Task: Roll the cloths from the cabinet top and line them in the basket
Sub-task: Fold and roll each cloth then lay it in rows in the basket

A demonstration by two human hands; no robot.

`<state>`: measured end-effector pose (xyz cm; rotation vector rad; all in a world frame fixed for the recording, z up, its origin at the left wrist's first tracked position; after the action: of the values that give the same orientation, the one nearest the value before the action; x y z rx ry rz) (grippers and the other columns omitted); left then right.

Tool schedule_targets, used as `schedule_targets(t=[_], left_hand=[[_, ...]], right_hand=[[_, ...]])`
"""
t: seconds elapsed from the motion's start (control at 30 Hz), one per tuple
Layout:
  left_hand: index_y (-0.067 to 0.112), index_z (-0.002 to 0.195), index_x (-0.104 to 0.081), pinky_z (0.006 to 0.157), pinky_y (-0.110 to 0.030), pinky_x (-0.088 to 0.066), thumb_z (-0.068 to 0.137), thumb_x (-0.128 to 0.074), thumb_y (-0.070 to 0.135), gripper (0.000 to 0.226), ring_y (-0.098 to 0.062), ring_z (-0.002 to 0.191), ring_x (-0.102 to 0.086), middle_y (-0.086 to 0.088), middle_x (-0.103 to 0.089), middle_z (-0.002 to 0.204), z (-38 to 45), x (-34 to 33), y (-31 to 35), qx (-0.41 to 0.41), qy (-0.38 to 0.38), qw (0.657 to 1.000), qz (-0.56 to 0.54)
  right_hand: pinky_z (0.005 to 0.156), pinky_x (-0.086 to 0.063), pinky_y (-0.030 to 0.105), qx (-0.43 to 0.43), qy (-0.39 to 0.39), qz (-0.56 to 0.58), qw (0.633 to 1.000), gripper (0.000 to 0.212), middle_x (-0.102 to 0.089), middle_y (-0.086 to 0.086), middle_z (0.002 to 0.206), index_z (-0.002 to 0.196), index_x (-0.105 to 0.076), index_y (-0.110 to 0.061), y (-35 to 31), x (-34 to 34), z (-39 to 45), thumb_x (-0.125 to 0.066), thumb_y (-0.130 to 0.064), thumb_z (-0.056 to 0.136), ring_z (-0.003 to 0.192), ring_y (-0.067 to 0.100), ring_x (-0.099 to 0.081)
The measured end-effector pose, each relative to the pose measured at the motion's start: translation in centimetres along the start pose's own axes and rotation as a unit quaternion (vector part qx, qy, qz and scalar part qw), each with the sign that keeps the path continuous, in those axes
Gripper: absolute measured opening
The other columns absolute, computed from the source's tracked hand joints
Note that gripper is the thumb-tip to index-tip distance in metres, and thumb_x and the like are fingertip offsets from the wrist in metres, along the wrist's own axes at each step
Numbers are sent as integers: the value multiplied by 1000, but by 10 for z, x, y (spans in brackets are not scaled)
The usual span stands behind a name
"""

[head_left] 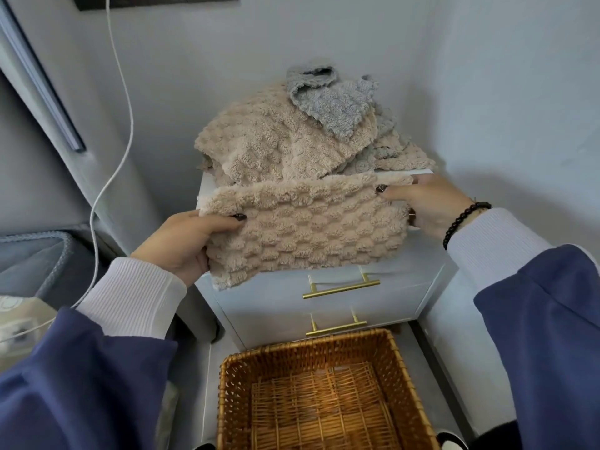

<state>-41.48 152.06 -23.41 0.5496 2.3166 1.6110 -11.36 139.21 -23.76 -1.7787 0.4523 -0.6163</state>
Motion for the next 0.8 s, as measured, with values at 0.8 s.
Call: schedule_targets(t=[0.8], left_hand=[[10,80,-55,58,-28,-39,100,-45,36,34,-16,62,-50,-4,-55,69,-85,18,14,-144,103,965,191]], right_hand=[[87,-49,47,100,117,-185,971,36,-61,26,119,117,-57,-10,-32,20,-128,-48,-39,97,107,43,-58]])
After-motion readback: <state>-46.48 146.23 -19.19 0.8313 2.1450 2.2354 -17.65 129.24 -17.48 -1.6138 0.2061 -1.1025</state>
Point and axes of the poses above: each hand's wrist, its own z-axis towards the middle knuckle, its own x-axis out of the back of the hand, y = z × x, the point moved 10 cm from there along z, towards the middle knuckle
